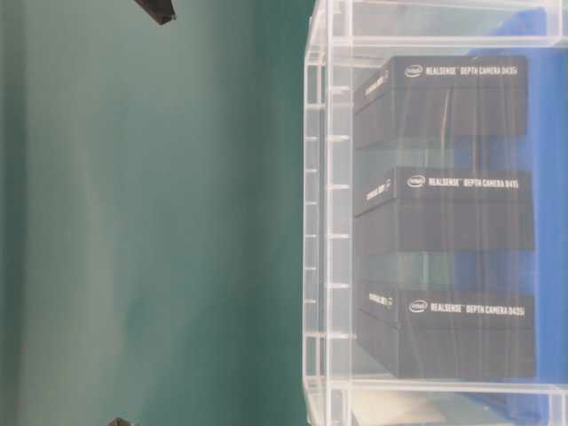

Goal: Clamp the lid of the box with both arms, then lift and open it.

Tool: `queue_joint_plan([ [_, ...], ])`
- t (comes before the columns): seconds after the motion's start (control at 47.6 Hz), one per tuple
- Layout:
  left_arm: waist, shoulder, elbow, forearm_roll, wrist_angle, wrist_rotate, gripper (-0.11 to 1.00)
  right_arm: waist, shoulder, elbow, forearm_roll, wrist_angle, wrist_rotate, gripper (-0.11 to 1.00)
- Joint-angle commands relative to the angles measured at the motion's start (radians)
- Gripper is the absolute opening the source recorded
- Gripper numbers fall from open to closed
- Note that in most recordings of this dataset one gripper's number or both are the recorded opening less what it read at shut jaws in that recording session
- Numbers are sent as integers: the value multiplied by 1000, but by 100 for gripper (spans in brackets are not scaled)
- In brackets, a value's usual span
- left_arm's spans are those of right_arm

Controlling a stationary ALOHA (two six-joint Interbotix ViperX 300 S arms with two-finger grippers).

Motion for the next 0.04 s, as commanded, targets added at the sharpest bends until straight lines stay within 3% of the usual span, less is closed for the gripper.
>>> queue_joint_plan([
  [0.0, -2, -3, -11, 0, -9, 0, 1, 3, 0, -11, 2, -5, 2, 0],
  [0.021, -2, -3, -11, 0, -8, 0, 1, 3, 0, -9, 2, -6, 2, 0],
])
